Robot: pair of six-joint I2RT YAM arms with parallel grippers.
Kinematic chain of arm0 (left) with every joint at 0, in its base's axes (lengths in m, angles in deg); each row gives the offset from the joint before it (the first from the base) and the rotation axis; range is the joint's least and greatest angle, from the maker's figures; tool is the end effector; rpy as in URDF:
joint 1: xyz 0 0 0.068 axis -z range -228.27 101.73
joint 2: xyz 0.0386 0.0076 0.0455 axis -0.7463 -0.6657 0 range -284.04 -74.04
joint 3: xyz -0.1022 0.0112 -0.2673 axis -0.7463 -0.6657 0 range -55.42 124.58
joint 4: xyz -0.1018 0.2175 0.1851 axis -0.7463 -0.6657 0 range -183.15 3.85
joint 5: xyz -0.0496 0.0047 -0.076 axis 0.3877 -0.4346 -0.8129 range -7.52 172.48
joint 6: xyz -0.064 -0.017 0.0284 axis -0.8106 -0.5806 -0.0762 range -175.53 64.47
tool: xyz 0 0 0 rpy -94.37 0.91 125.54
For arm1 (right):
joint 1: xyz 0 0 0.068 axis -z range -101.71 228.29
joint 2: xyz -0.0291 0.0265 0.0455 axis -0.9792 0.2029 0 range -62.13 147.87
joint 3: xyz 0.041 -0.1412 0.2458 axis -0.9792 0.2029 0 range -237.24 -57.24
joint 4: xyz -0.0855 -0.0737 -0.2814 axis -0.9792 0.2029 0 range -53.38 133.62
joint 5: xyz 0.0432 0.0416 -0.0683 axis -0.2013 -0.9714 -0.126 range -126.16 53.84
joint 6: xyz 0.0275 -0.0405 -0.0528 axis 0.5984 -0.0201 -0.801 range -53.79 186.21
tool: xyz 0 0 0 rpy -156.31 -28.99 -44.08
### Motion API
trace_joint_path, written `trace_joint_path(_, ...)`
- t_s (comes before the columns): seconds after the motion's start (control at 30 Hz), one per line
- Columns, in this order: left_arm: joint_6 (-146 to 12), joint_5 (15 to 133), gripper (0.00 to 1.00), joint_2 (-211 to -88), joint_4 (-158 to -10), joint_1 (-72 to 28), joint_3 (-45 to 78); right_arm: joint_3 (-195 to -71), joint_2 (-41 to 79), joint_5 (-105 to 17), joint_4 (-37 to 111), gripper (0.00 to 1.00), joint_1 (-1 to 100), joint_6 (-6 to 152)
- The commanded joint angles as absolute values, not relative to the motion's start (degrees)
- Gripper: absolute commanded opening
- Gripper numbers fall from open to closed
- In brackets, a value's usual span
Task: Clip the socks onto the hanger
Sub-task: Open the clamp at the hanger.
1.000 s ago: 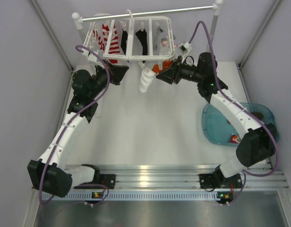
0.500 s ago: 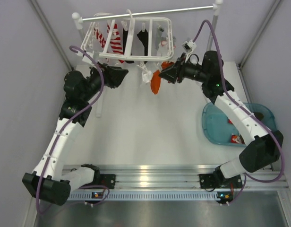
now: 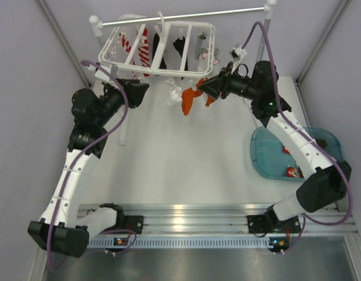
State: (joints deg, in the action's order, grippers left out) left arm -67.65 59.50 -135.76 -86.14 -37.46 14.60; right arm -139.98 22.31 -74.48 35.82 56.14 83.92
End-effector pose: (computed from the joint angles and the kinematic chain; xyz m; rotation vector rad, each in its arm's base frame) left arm 0.2836 -0.0779 0.4780 0.3193 1.4309 -0.6126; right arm 0.3608 0.1868 0.4397 -0.6080 1.5758 1.0585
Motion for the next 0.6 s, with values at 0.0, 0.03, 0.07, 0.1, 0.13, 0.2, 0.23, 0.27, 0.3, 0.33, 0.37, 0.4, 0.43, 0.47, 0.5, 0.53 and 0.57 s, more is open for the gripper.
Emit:
trace_joint_path(0.0,-61.08,56.92,0.48,-137.67,-79.92,-37.72,14.98,-143.47,22.94,-73.95,34.16,0.39,57.20,83.08)
trace_joint_path(0.03,-60.37,56.04,0.48,-138.11,-79.22,-37.72,15.24,-143.64,23.03,-74.04,34.25,0.40,57.46,82.99)
trace_joint_path(0.07,-59.58,55.24,0.48,-138.98,-78.08,-37.72,15.16,-143.73,23.21,-74.04,34.42,0.40,57.64,82.99)
trace_joint_path(0.1,-58.88,54.71,0.48,-139.34,-76.41,-37.72,15.15,-143.82,23.29,-74.04,34.34,0.40,57.81,83.08)
trace_joint_path(0.13,-58.09,54.36,0.48,-139.95,-75.79,-37.72,15.33,-143.90,23.56,-74.21,34.33,0.40,57.90,83.08)
trace_joint_path(0.2,-56.59,54.71,0.47,-141.53,-74.56,-37.72,15.59,-144.08,23.73,-74.21,34.34,0.41,58.16,83.08)
trace_joint_path(0.23,-56.07,54.62,0.47,-141.80,-74.38,-37.72,16.12,-144.17,23.91,-74.30,34.33,0.41,58.25,83.17)
trace_joint_path(0.27,-55.36,54.53,0.47,-142.33,-74.29,-37.72,16.47,-144.34,24.08,-74.30,34.33,0.41,58.34,83.26)
trace_joint_path(0.3,-54.57,54.53,0.47,-142.86,-74.37,-37.72,16.82,-144.43,24.17,-74.30,34.33,0.41,58.43,83.26)
trace_joint_path(0.33,-54.57,54.53,0.46,-142.95,-74.29,-37.72,17.26,-144.61,24.35,-74.39,34.16,0.41,58.34,83.26)
trace_joint_path(0.37,-54.65,54.62,0.47,-142.95,-74.46,-37.72,17.26,-144.61,24.52,-74.30,34.25,0.41,58.60,83.26)
trace_joint_path(0.4,-54.74,53.92,0.47,-142.60,-74.55,-37.72,17.26,-144.78,24.61,-74.30,34.16,0.41,58.60,83.26)
trace_joint_path(0.43,-54.83,53.40,0.47,-142.16,-75.51,-37.72,17.00,-145.04,24.96,-74.39,33.99,0.42,58.69,83.26)
trace_joint_path(0.47,-55.27,53.04,0.48,-141.72,-76.04,-37.72,16.83,-145.13,25.05,-74.39,33.90,0.42,58.69,83.17)
trace_joint_path(0.5,-55.44,52.60,0.49,-141.20,-76.48,-37.72,16.65,-145.31,25.23,-74.47,33.72,0.42,58.69,83.17)
trace_joint_path(0.53,-55.36,52.51,0.49,-139.80,-77.01,-37.72,15.87,-145.49,25.40,-74.30,33.55,0.43,58.69,83.34)
trace_joint_path(0.57,-57.18,53.03,0.50,-139.00,-77.45,-37.72,15.42,-145.57,25.49,-74.30,33.46,0.43,58.78,83.61)
